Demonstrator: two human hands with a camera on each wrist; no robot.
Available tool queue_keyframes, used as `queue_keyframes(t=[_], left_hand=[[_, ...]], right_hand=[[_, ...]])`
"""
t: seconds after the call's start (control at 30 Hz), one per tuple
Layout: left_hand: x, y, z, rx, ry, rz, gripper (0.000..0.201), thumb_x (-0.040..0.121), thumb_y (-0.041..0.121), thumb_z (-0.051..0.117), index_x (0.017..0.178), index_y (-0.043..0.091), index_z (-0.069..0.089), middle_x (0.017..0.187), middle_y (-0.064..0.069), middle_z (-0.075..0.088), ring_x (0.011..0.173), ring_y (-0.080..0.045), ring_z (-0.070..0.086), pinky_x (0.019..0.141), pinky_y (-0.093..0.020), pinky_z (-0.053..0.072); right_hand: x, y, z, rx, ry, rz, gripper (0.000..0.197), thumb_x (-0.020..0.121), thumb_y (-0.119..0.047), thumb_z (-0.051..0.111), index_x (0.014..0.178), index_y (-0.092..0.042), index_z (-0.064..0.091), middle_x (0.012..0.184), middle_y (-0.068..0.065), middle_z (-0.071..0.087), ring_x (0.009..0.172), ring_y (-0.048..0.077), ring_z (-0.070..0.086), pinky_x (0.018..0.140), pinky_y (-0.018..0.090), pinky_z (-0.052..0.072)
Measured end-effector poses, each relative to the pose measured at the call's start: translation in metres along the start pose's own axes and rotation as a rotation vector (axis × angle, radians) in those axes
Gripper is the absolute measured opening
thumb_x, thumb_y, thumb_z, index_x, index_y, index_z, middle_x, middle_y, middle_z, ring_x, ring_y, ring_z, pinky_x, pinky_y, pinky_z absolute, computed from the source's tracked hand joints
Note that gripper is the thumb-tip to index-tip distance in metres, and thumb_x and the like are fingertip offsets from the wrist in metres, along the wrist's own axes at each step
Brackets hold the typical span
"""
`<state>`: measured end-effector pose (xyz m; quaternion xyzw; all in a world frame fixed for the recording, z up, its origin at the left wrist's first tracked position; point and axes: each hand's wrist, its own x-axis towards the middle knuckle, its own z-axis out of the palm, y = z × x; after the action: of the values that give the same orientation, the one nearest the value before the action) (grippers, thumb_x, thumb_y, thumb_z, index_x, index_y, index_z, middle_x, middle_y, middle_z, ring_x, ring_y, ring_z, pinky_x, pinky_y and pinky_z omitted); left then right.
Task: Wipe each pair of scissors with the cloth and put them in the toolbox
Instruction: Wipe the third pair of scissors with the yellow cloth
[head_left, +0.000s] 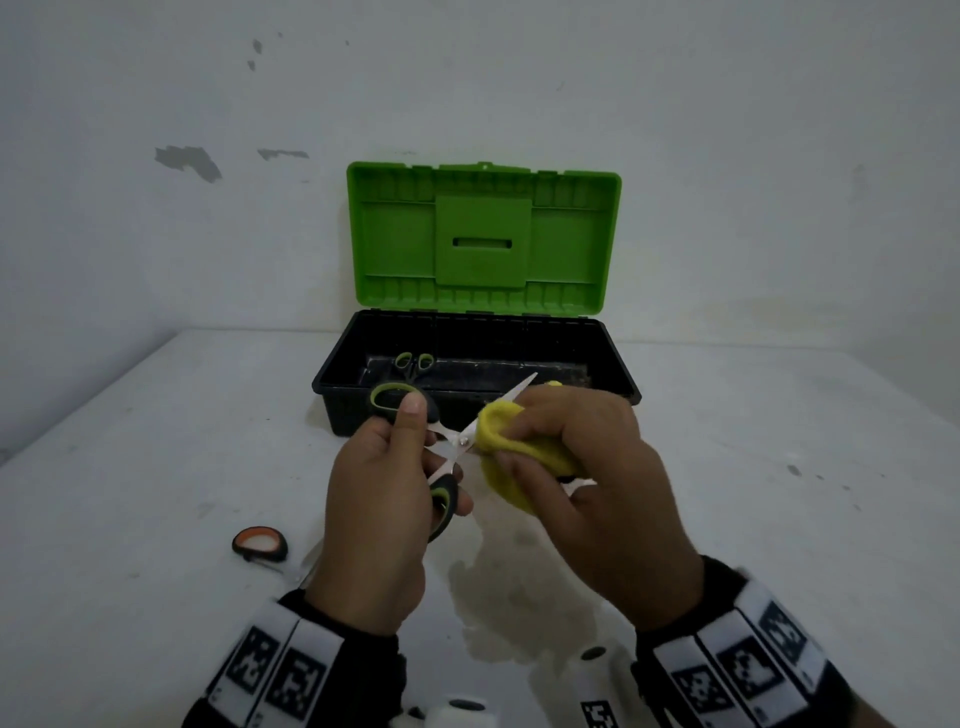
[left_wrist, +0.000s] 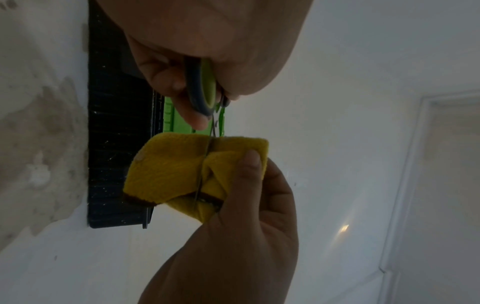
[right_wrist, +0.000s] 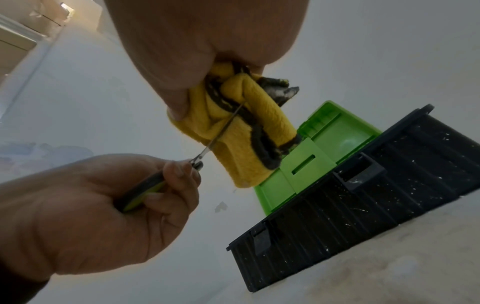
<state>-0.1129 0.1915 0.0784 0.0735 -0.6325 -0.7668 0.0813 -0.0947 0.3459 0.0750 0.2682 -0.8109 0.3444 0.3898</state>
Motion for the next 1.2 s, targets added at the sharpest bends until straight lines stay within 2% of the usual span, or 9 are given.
queue_keyframes(t=[0.17, 0.3, 0.37, 0.53, 0.63, 0.77, 0.9, 1.0, 1.2], left_hand=[[0.004, -0.001, -0.001, 0.015, 0.048, 0.077, 0.038, 0.099, 0.041, 0.049, 0.086, 0.007, 0.061, 0.066, -0.004, 0.055, 0.036, -0.005, 0.055, 0.035, -0.02, 0.04], [0.001, -0.004, 0.001, 0.008, 0.03, 0.098, 0.037, 0.098, 0.041, 0.05, 0.084, 0.01, 0.062, 0.059, 0.001, 0.056, 0.039, -0.01, 0.058, 0.036, -0.022, 0.042], [-0.001, -0.004, 0.002, 0.022, 0.026, 0.12, 0.035, 0.099, 0.041, 0.05, 0.081, 0.014, 0.062, 0.05, 0.007, 0.053, 0.04, -0.01, 0.056, 0.036, -0.021, 0.04], [-0.001, -0.007, 0.001, 0.077, 0.034, 0.196, 0.039, 0.096, 0.046, 0.051, 0.068, 0.019, 0.06, 0.053, 0.004, 0.053, 0.06, -0.029, 0.058, 0.045, -0.03, 0.04], [-0.002, -0.009, 0.001, 0.107, 0.016, 0.245, 0.039, 0.096, 0.047, 0.051, 0.068, 0.022, 0.062, 0.053, 0.002, 0.053, 0.065, -0.036, 0.062, 0.051, -0.034, 0.044], [-0.004, -0.013, 0.001, 0.124, -0.016, 0.302, 0.036, 0.095, 0.048, 0.05, 0.072, 0.025, 0.064, 0.056, -0.005, 0.056, 0.059, -0.026, 0.061, 0.053, -0.035, 0.045], [-0.008, -0.01, 0.002, 0.129, -0.068, 0.392, 0.035, 0.097, 0.036, 0.05, 0.074, 0.014, 0.063, 0.057, -0.017, 0.056, 0.045, -0.013, 0.054, 0.043, -0.016, 0.043], [-0.007, -0.01, 0.003, 0.205, -0.063, 0.489, 0.033, 0.095, 0.039, 0.048, 0.074, 0.019, 0.062, 0.058, -0.014, 0.059, 0.049, -0.016, 0.057, 0.046, -0.017, 0.044], [-0.003, -0.009, 0.0, 0.221, -0.052, 0.541, 0.025, 0.093, 0.043, 0.047, 0.085, 0.028, 0.065, 0.06, 0.005, 0.062, 0.055, -0.012, 0.058, 0.051, -0.015, 0.045]], right_hand=[[-0.009, -0.004, -0.009, 0.114, -0.121, 0.01, 0.017, 0.091, -0.028, 0.062, 0.101, -0.014, 0.065, 0.106, -0.003, 0.066, 0.103, 0.018, 0.061, 0.085, 0.038, 0.048], [-0.011, -0.003, -0.014, 0.068, -0.024, 0.121, 0.016, 0.091, -0.023, 0.058, 0.106, -0.018, 0.062, 0.105, -0.01, 0.062, 0.099, 0.003, 0.059, 0.081, 0.012, 0.044], [-0.007, -0.002, -0.015, -0.002, -0.035, 0.159, 0.025, 0.087, -0.029, 0.061, 0.111, -0.02, 0.062, 0.109, -0.012, 0.058, 0.103, 0.0, 0.055, 0.084, 0.008, 0.04], [-0.003, 0.001, -0.023, -0.2, -0.186, 0.282, 0.042, 0.079, -0.055, 0.057, 0.114, -0.033, 0.064, 0.113, -0.019, 0.058, 0.111, 0.006, 0.051, 0.093, 0.033, 0.041], [0.001, -0.002, -0.026, -0.317, -0.334, 0.315, 0.046, 0.076, -0.062, 0.046, 0.112, -0.039, 0.064, 0.103, -0.019, 0.053, 0.108, 0.006, 0.045, 0.089, 0.031, 0.029], [0.007, -0.005, -0.024, -0.261, -0.432, 0.378, 0.049, 0.079, -0.068, 0.039, 0.109, -0.038, 0.063, 0.1, -0.017, 0.045, 0.098, 0.001, 0.043, 0.086, 0.025, 0.038], [0.015, -0.004, -0.026, -0.118, -0.502, 0.493, 0.025, 0.089, -0.054, 0.048, 0.099, -0.038, 0.064, 0.1, -0.019, 0.055, 0.091, -0.002, 0.052, 0.076, 0.017, 0.042], [0.021, -0.003, -0.027, -0.024, -0.512, 0.55, 0.012, 0.09, -0.047, 0.057, 0.087, -0.044, 0.068, 0.095, -0.021, 0.062, 0.092, -0.007, 0.055, 0.073, 0.013, 0.044], [0.025, -0.002, -0.016, 0.282, -0.46, 0.664, 0.013, 0.087, -0.036, 0.071, 0.079, -0.029, 0.079, 0.086, -0.014, 0.073, 0.08, 0.004, 0.069, 0.075, 0.03, 0.059]])
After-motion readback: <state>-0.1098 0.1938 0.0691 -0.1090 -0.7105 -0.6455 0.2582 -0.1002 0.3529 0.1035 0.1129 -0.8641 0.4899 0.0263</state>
